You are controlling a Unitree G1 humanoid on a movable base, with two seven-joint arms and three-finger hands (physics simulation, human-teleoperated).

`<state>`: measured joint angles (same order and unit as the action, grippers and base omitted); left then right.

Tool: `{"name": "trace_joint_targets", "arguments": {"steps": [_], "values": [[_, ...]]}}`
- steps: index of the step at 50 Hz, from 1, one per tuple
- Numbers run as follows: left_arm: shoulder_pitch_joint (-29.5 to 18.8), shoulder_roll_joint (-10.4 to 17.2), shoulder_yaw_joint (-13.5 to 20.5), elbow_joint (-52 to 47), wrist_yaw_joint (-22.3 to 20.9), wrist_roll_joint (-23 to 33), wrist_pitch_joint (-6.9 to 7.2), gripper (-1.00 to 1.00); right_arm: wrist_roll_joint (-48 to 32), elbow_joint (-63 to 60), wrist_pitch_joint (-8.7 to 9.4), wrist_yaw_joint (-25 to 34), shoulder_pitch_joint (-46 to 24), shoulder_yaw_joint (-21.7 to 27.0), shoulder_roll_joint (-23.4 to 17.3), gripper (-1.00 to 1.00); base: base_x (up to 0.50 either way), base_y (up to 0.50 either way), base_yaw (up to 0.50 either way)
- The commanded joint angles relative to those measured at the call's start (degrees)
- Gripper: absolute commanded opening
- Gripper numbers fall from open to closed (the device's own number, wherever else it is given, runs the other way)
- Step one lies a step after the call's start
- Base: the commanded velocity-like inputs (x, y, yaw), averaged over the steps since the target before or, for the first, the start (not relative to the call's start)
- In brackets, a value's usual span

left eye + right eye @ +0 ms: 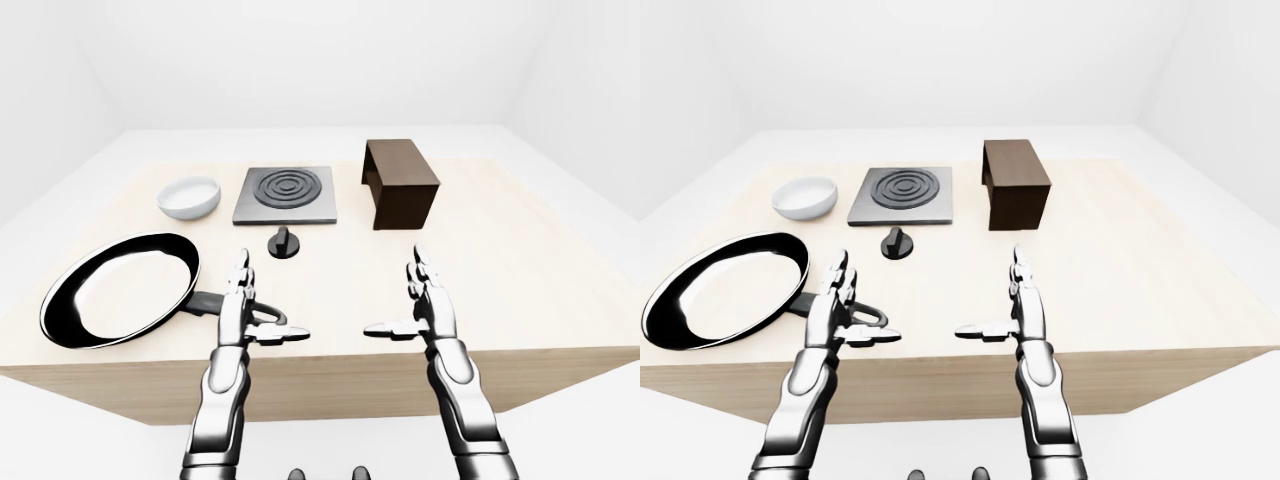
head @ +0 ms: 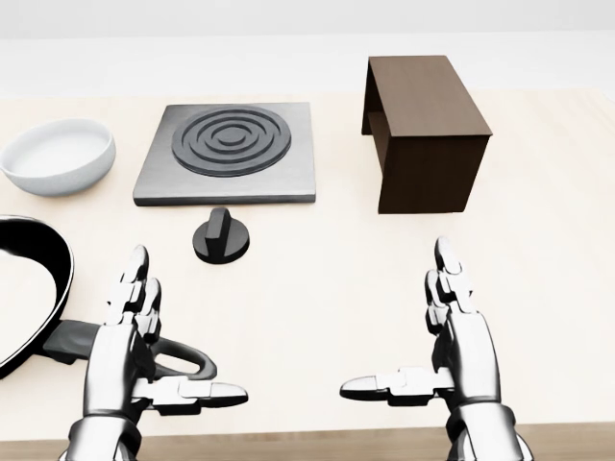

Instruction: Turn on the stove.

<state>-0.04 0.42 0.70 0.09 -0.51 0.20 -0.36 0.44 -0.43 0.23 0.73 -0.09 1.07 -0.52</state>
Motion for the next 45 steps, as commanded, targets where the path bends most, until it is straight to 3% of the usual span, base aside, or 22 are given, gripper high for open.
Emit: {"name": "trace_joint_targets", "arguments": {"steps": [1, 5, 12, 16, 19, 22, 24, 26, 30, 34, 45], "values": [[0.13, 0.53, 0.76, 0.28, -0.54, 1.1, -1.08, 1.0, 0.66, -1.3, 0.78, 1.08, -0.15, 1.69, -0.79, 1.0, 0.0, 0.0, 0.0], [0.4, 0.5, 0.76, -1.53, -0.46, 1.21, 0.09, 1.0, 0.66, -1.5, 0.91, 1.11, -0.14, 1.67, -0.78, 1.0, 0.0, 0.0, 0.0], [0.33, 0.51, 0.83, -2.13, -0.29, 1.48, 0.17, 1.0, 0.69, -3.35, 1.52, 0.64, 0.05, 2.02, -0.79, 1.0, 0.0, 0.0, 0.0], [0.39, 0.42, 0.76, -2.4, -0.11, 1.6, 0.35, 1.0, 1.06, -10.96, 4.77, -0.3, 0.77, 3.68, -1.37, 1.0, 0.0, 0.0, 0.0], [0.75, 0.43, 0.85, -3.3, -0.14, 1.46, 0.63, 1.0, 3.13, -25.93, 4.77, -2.55, 0.75, 9.12, -2.55, 1.0, 0.0, 0.0, 0.0], [0.74, 0.44, 0.78, -2.55, -0.26, 1.47, 0.02, 1.0, 10.54, -36.61, 4.77, -6.48, -0.69, 16.21, -2.59, 1.0, 0.0, 0.0, 0.0], [0.61, 0.29, 0.57, -2.03, -0.04, 1.71, -0.43, 1.0, 18.31, -45.58, 4.77, -11.42, -2.39, 24.49, -4.37, 1.0, 0.0, 0.0, 0.0], [0.66, 0.44, 0.9, -2.4, -0.02, 1.46, -0.34, 1.0, 22.03, -48.29, 4.77, -14.19, -2.68, 27.94, -6.32, 1.0, 0.0, 0.0, 0.0], [0.57, 0.47, 0.86, -2.2, 0.02, 1.54, -0.57, 1.0, 23.59, -49.19, 4.77, -14.3, -2.94, 31.75, -10.11, 1.0, 0.0, 0.0, 0.0], [0.51, 0.47, 0.85, -2.13, 0.08, 1.73, -0.63, 1.0, 24.2, -50.13, 4.77, -14.0, -2.97, 33.52, -11.22, 1.0, 0.0, 0.0, 0.0], [0.63, 0.42, 0.83, -2.67, 0.13, 1.64, -0.55, 1.0, 19.99, -50.0, 4.77, -11.46, -2.89, 30.24, -9.79, 1.0, 0.0, 0.0, 0.0]]}}
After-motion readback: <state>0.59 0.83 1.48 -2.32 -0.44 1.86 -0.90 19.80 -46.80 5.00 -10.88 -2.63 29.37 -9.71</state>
